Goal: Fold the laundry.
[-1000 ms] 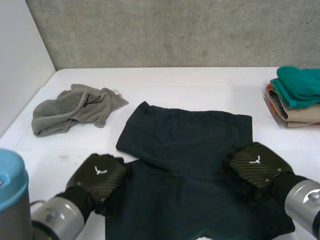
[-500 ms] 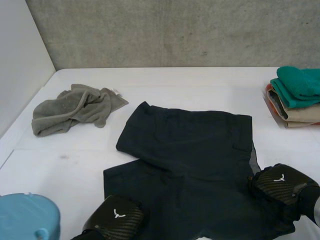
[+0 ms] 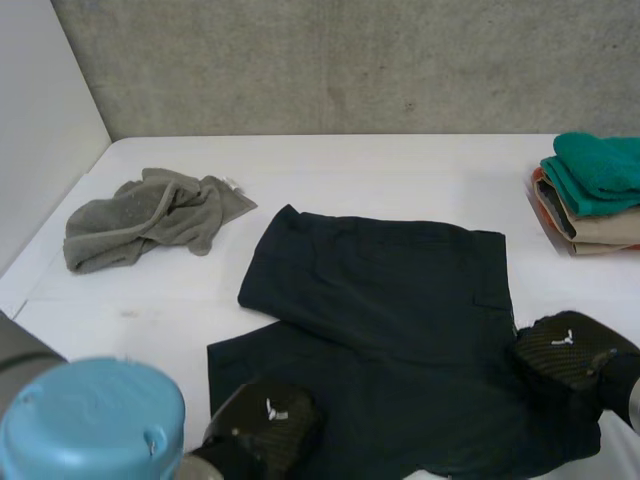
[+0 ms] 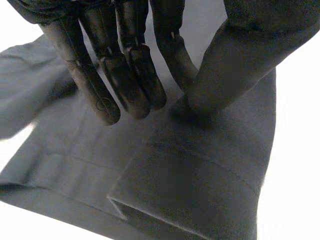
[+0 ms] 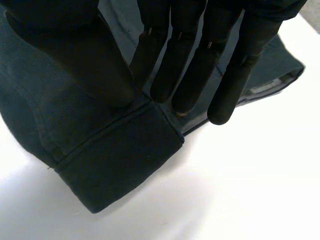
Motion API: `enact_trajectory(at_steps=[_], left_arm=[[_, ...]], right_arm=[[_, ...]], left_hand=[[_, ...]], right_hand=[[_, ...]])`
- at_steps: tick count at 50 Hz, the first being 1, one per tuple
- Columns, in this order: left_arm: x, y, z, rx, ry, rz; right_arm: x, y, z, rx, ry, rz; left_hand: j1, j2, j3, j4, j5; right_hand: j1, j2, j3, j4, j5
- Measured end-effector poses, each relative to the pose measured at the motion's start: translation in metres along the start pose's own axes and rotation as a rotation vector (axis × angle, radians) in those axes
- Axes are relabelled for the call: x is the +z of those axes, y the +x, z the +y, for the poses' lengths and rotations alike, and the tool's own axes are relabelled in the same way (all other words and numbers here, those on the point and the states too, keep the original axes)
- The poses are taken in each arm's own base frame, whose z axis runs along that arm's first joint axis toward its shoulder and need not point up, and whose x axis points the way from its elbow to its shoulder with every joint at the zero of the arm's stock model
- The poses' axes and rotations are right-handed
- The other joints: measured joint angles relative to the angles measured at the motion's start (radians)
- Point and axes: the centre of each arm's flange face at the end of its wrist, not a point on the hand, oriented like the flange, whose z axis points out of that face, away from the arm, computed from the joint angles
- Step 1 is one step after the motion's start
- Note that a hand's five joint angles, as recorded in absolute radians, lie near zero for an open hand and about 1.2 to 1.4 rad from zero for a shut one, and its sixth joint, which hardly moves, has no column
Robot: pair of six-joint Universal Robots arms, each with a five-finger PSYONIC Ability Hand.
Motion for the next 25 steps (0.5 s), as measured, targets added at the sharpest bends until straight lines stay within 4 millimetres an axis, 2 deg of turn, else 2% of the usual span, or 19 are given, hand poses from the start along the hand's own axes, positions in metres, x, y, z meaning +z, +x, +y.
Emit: enact_trajectory(at_steps=[4, 7, 10, 11, 12, 14, 18, 20, 25], left_arm=[[0.015, -0.018, -0.018, 0.02, 0.051, -0.054], [0.034, -0.035, -0.031, 0.052, 0.084, -0.103], [0.051, -0.049, -0.039, 0.08, 0.105, -0.143], [0.051, -0.049, -0.039, 0.08, 0.105, -0.143], [0.066, -0.061, -0.044, 0.097, 0.123, -0.179], [0.083, -0.077, -0.05, 0.11, 0.144, -0.222], [0.115, -0.11, -0.065, 0.133, 0.211, -0.313], [0.124, -0.118, -0.069, 0.14, 0.234, -0.337], [0.167, -0.159, -0.089, 0.182, 0.362, -0.457]], right_arm=[[0.005, 0.009, -0.006, 0.015, 0.014, 0.003], [0.015, 0.015, -0.012, 0.045, 0.028, -0.011], [0.025, 0.018, -0.019, 0.067, 0.046, -0.022], [0.025, 0.018, -0.019, 0.067, 0.046, -0.022], [0.035, 0.021, -0.027, 0.083, 0.069, -0.025], [0.046, 0.025, -0.036, 0.098, 0.098, -0.014], [0.07, 0.04, -0.051, 0.127, 0.145, 0.04], [0.077, 0.044, -0.055, 0.134, 0.155, 0.055], [0.114, 0.063, -0.072, 0.149, 0.2, 0.137]], left_hand=[[0.0, 0.001, 0.003, 0.0, 0.0], [0.0, 0.001, 0.003, 0.0, 0.0], [0.0, 0.001, 0.003, 0.0, 0.0], [0.0, 0.001, 0.003, 0.0, 0.0], [0.0, 0.001, 0.003, 0.0, 0.0], [0.0, 0.001, 0.003, 0.0, 0.0], [0.0, 0.001, 0.003, 0.001, 0.0], [0.0, 0.001, 0.003, 0.001, 0.0], [0.0, 0.002, 0.003, 0.004, 0.0]], right_hand=[[0.0, 0.0, 0.0, 0.0, 0.0], [0.0, 0.0, 0.001, 0.0, 0.0], [0.0, 0.0, 0.0, 0.0, 0.0], [0.0, 0.0, 0.0, 0.0, 0.0], [0.0, 0.0, 0.0, 0.0, 0.006], [0.0, 0.0, 0.0, 0.0, 0.009], [0.0, 0.0, 0.0, 0.0, 0.011], [0.0, 0.0, 0.0, 0.0, 0.012], [0.0, 0.0, 0.001, 0.0, 0.012]])
